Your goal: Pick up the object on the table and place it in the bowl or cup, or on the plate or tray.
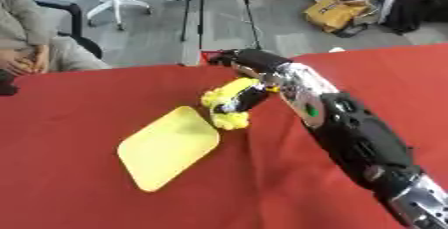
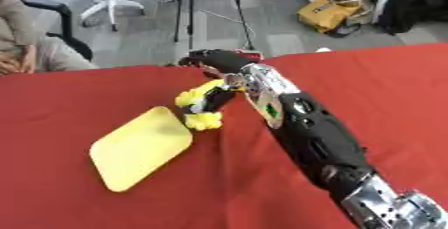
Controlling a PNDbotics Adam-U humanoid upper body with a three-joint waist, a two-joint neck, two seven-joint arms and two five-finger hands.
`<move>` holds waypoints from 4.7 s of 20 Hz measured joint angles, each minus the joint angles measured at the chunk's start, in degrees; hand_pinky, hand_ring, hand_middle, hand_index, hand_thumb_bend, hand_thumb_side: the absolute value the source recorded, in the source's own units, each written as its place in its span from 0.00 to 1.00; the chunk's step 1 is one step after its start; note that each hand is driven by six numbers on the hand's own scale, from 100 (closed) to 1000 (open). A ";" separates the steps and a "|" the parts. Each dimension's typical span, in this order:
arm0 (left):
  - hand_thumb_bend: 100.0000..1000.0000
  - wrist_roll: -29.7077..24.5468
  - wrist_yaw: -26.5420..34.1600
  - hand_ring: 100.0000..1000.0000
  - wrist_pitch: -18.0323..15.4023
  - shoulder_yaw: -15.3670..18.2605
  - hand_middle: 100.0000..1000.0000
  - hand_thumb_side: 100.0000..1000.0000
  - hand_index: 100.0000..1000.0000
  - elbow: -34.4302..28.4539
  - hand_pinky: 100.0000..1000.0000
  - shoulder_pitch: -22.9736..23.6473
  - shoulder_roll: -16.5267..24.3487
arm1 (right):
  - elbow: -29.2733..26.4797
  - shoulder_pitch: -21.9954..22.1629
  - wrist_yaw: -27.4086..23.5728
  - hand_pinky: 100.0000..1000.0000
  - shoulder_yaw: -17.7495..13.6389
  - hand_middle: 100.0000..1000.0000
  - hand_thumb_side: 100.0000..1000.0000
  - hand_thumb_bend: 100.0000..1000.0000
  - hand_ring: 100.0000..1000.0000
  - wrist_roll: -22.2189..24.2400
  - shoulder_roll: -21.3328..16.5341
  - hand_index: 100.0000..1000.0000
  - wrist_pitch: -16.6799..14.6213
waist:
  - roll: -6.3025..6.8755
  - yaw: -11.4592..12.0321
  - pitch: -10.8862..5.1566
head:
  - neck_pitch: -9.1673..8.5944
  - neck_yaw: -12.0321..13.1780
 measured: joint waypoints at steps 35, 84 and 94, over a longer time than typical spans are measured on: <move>0.76 -0.15 -0.05 0.59 0.17 0.00 0.69 0.81 0.79 0.00 0.57 0.01 0.01 | 2.81 1.03 -7.05 0.82 -0.49 0.84 0.35 0.63 0.78 6.43 0.80 0.95 0.57 | 0.07 0.06 0.00 | 0.02 0.13; 0.76 -0.08 -0.09 0.58 0.28 0.03 0.69 0.82 0.78 0.00 0.57 0.01 0.02 | 6.63 2.02 -2.61 0.35 0.24 0.47 0.29 0.57 0.32 2.75 2.63 0.66 -0.04 | 0.68 0.15 0.00 | 0.05 -0.02; 0.76 -0.04 -0.09 0.59 0.31 0.03 0.69 0.82 0.78 0.00 0.57 0.01 0.02 | 6.80 2.49 -2.78 0.12 0.26 0.20 0.34 0.43 0.13 -3.90 2.63 0.35 -0.45 | 0.68 -0.01 0.00 | 0.05 -0.02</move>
